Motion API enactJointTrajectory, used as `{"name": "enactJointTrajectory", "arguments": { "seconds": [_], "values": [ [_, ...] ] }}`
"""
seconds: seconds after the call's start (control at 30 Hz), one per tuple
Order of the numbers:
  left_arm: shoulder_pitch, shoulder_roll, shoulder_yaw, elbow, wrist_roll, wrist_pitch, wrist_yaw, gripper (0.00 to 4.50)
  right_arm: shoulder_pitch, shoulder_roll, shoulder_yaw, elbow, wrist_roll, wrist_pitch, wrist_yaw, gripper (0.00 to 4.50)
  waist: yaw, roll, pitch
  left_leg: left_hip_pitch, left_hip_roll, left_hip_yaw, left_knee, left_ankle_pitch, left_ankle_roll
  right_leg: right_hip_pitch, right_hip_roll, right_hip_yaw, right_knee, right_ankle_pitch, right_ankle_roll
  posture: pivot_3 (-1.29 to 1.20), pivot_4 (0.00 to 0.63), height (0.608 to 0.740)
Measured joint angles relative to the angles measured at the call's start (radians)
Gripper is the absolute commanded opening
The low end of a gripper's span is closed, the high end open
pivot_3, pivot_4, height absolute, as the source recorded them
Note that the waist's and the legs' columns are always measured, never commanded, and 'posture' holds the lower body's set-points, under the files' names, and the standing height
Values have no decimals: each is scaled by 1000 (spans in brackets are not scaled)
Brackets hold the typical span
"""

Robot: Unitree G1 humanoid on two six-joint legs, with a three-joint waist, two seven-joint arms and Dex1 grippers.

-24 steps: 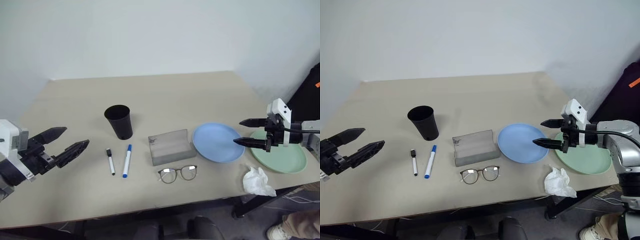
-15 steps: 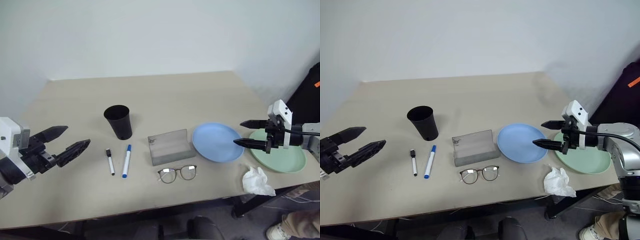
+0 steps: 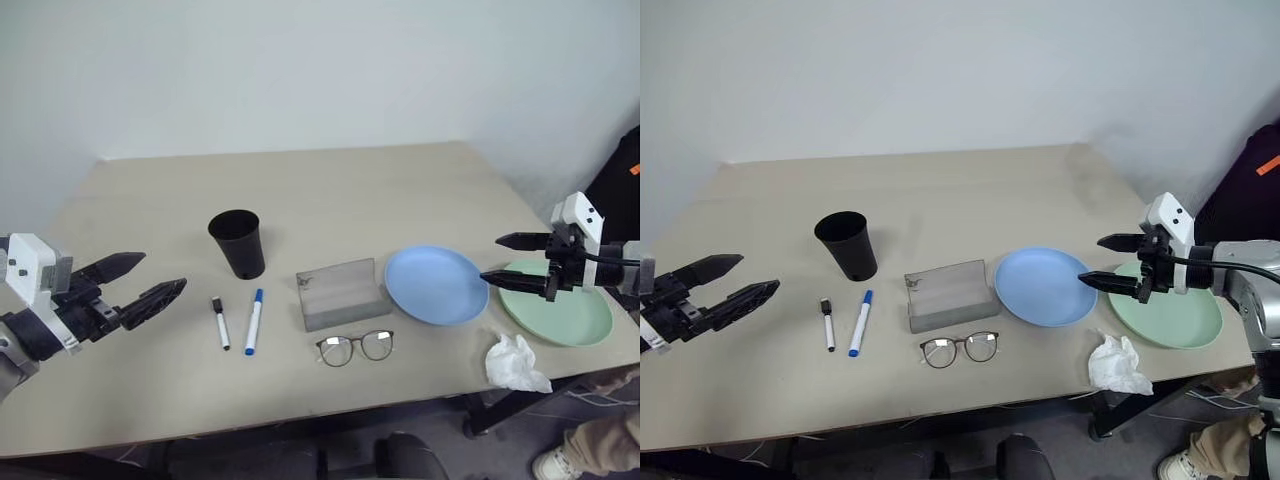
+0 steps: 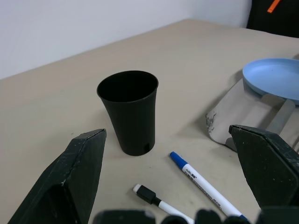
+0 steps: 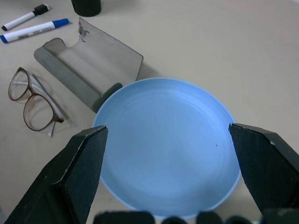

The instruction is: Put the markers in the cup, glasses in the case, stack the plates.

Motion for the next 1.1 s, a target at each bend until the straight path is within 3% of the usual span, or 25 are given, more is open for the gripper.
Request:
{"name": "enactJointTrajectory", "arguments": {
  "seconds": [0.27, 0.53, 0.93, 1.03, 1.1],
  "values": [
    [32, -47, -37, -3, 42, -58, 6, 4481, 39, -7, 22, 17, -73, -36, -22, 4500, 1, -1, 0, 0, 1, 0, 0, 0, 0, 0, 0, 0, 0, 0, 0, 0, 0, 738],
    [42, -79, -74, -3, 75, -111, 14, 4481, 79, 17, 90, 61, -183, -32, -138, 4500, 1, -1, 0, 0, 1, 1, 1, 0, 0, 0, 0, 0, 0, 0, 0, 0, 0, 738],
    [27, -79, -108, -3, 100, -132, 12, 4481, 95, 77, 149, 99, -287, 131, -329, 4500, 0, -1, 0, 0, 1, 1, 0, 0, 0, 0, 0, 0, 0, 0, 0, 0, 0, 738],
    [26, -79, -112, -2, 100, -132, 10, 4500, 95, 87, 151, 100, -298, 148, -349, 3934, 0, -1, 0, 0, 1, 1, 0, 0, 0, 0, 1, 0, 0, 0, 0, 0, 0, 738],
    [26, -79, -112, -1, 101, -132, 10, 4500, 94, 90, 151, 102, -303, 159, -361, 3296, 0, -1, 0, 0, 1, 1, 0, 0, 0, 0, 1, 0, 0, 0, 0, 0, 0, 738]
  ]
}}
